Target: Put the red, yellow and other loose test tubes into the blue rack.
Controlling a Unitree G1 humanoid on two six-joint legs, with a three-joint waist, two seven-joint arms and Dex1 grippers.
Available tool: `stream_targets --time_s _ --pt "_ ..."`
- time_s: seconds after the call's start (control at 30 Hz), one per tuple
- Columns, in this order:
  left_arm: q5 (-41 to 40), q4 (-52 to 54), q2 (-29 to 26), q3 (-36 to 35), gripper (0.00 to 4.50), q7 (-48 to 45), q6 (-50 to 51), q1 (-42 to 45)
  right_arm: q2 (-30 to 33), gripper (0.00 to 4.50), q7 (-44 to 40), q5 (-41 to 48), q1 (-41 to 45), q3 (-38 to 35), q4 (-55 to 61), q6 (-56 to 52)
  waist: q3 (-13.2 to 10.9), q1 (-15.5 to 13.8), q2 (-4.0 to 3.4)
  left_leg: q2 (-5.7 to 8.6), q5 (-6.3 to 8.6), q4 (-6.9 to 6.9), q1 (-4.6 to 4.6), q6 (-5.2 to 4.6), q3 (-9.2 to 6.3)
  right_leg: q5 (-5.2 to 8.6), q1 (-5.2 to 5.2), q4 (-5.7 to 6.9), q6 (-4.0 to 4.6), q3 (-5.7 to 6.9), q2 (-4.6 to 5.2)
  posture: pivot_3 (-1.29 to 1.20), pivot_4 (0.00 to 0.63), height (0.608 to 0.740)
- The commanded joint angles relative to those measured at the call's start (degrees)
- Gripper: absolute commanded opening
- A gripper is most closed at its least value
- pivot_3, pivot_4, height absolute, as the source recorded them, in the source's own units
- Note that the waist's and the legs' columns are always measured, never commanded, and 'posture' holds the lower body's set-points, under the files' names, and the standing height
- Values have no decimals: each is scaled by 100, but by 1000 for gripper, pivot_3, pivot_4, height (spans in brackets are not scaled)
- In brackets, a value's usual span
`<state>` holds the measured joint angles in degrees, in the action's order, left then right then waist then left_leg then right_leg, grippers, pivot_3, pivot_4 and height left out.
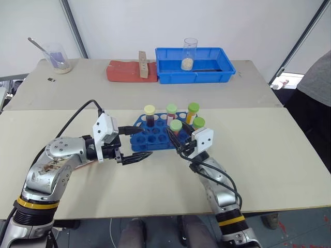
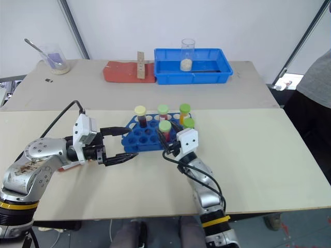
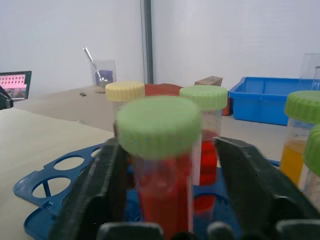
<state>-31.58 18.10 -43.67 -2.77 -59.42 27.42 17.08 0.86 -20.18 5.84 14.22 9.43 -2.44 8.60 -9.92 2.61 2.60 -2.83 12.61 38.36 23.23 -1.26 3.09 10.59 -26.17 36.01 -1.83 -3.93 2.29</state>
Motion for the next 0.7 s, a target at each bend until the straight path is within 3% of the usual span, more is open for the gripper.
stream_targets --time_s 0.03,0.23,0.43,0.7 --pt "121 190 -441 -81 4500 -26 261 43 362 3992 -354 123 -215 39 637 -373 0 -1 0 0 0 0 0 0 0 0 0 0 0 0 0 0 150 740" --pt "534 -24 -1825 -159 4500 -594 432 13 1633 3992 -1296 498 -551 -28 1903 -1536 -2 -11 -2 0 0 -3 0 0 3 19 -3 -2 19 0 2 0 150 740" --pt "1532 -753 -3153 354 4500 -1047 356 2 3091 3992 -2598 1523 -331 -173 2994 -2849 -3 -10 -1 -2 0 -15 -15 0 9 42 -4 6 51 2 0 0 150 740" --pt "2353 -1547 -2915 1140 4500 -1116 270 567 3987 3992 -3545 2660 198 -134 3746 -4082 -7 -82 2 -3 0 -21 -8 0 12 46 -8 4 55 4 -3 0 150 740"
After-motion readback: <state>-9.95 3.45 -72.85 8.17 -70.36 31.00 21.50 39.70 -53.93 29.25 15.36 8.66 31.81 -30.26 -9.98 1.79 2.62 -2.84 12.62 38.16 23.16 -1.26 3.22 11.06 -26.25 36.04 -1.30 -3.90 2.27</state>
